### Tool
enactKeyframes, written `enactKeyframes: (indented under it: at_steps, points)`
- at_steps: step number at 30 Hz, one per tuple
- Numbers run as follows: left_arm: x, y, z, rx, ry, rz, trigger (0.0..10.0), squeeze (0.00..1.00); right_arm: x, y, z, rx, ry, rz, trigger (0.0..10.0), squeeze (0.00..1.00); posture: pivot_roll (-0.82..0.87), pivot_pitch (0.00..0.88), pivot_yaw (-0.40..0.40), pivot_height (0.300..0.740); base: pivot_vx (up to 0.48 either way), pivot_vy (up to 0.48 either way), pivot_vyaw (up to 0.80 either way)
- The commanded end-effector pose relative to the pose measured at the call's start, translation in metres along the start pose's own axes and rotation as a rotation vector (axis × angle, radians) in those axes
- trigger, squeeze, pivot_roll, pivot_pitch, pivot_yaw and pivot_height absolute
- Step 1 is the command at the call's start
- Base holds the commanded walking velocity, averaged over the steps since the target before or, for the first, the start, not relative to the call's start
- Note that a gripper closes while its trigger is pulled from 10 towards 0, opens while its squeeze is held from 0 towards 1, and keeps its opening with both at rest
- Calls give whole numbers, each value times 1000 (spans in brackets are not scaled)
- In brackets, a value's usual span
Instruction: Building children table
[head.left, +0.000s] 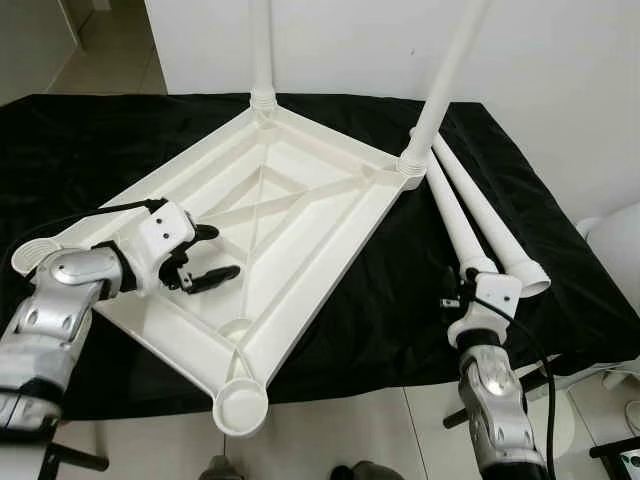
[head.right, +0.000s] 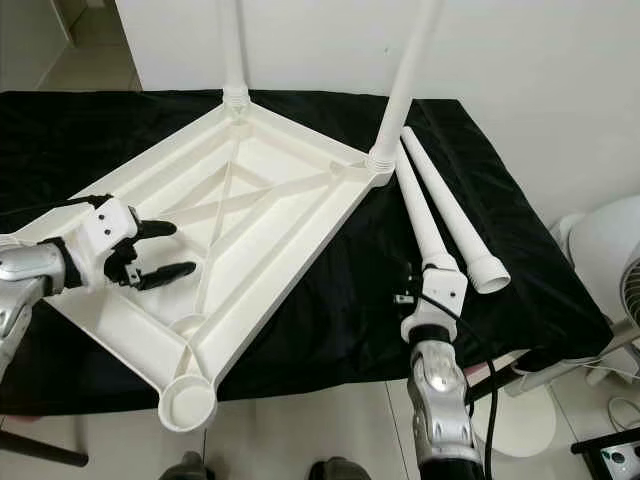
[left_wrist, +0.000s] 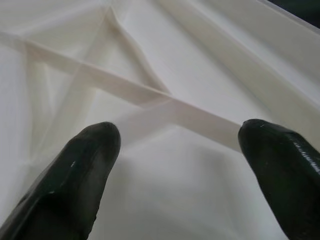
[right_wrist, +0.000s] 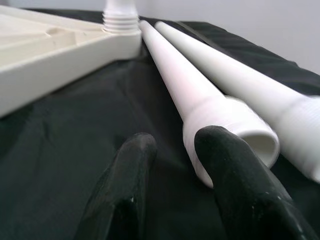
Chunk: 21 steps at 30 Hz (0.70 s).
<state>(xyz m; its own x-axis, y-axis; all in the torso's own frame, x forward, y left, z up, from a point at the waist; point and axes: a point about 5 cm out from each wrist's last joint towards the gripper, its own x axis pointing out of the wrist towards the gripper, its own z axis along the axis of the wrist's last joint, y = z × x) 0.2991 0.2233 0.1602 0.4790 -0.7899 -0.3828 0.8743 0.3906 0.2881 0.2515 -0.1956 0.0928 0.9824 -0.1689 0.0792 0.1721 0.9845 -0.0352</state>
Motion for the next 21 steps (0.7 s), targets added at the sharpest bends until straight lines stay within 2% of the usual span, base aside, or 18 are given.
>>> enactKeyframes:
  at_steps: [1,2,3,8,16,18,21]
  points:
    - [-3,-7,2,-2,-10,-124,10000,1000,-1,-3,0,1,-2,-10,10000,0,69,27,-22,740,0,0,0]
    - [-9,-12,1,-3,-13,-165,10000,0,-5,-7,-1,-6,5,-19,10000,0,73,24,-24,740,0,0,0]
    - [-15,-16,0,-1,-2,-204,10000,0,-6,-10,-2,-12,9,-25,10000,0,77,22,-29,740,0,0,0]
    - [-26,-26,-4,27,27,-270,10000,0,-3,-14,-1,-26,8,-20,10000,0,92,17,-41,740,0,0,0]
    - [-29,-31,-6,15,43,-276,10000,0,0,-13,1,-42,2,0,10000,0,98,14,-47,740,0,0,0]
    - [-33,-38,-13,17,99,-290,10000,0,0,-11,1,-42,6,17,10000,0,109,15,-57,740,0,0,0]
    - [-34,-39,-13,15,104,-297,10000,0,0,-10,1,-41,7,21,10000,0,109,15,-57,740,0,0,0]
